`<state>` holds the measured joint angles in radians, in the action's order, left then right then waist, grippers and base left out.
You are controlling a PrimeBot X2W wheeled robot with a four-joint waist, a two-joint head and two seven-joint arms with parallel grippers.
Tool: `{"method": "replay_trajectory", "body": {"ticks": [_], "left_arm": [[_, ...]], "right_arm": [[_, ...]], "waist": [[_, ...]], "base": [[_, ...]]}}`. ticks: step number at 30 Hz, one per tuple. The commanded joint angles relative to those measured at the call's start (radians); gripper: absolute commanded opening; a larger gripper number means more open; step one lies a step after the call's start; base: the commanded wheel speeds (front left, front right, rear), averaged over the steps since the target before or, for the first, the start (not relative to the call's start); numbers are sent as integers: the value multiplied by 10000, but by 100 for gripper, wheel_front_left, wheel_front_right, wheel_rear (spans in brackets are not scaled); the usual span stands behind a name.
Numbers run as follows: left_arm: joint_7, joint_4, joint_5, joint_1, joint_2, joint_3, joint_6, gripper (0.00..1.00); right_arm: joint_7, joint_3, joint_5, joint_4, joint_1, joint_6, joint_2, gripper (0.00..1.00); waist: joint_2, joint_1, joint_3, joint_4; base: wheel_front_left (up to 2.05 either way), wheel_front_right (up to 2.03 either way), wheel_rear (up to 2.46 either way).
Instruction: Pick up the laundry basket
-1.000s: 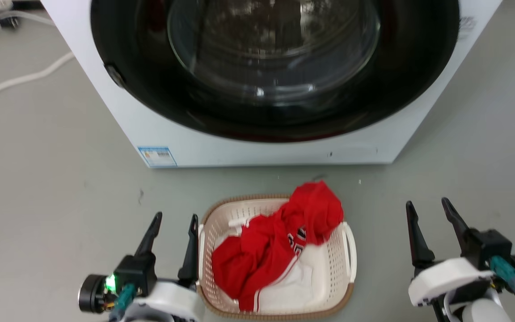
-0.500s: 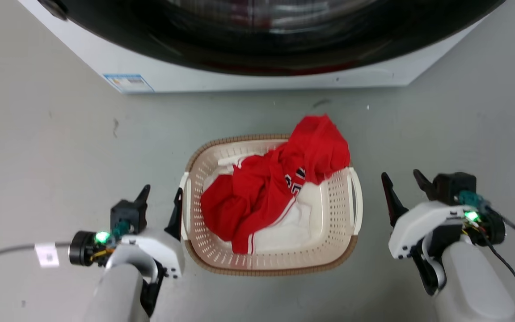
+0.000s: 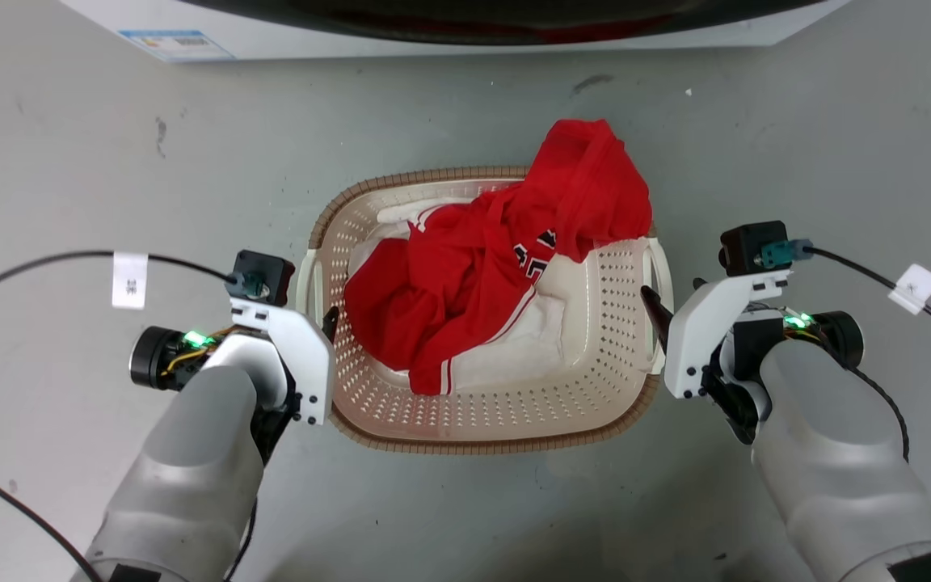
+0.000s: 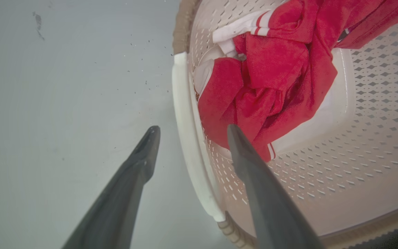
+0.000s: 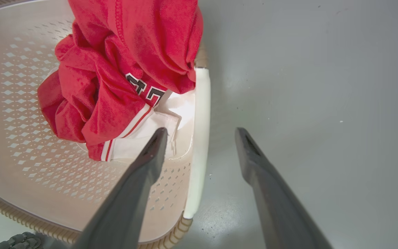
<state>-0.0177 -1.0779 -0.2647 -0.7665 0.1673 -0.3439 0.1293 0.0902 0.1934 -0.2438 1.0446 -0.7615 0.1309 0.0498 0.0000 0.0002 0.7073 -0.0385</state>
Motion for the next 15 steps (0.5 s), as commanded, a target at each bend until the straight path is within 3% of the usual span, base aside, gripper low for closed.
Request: {"method": "replay_trajectory", "body": {"ticks": [1,7,15], "left_arm": [[-245,-70,-298,-202,108,-271,10,100],[-1132,51,-1487,-591,458,-1506,12,100],[-1471,255,-2542,-963,873,-2755,13,100]], "right_arm": [[86,142,-202,238,-281,-5,9,100],[325,853,-686,1012,-876,-5,13,100],[385,1277,-1099,1743,-1484,-3,11,100]], "waist": [[0,-2,165,40],[0,-2,493,76],[0,-2,880,138]], "base": [[0,0,0],[0,0,0],[0,0,0]]}}
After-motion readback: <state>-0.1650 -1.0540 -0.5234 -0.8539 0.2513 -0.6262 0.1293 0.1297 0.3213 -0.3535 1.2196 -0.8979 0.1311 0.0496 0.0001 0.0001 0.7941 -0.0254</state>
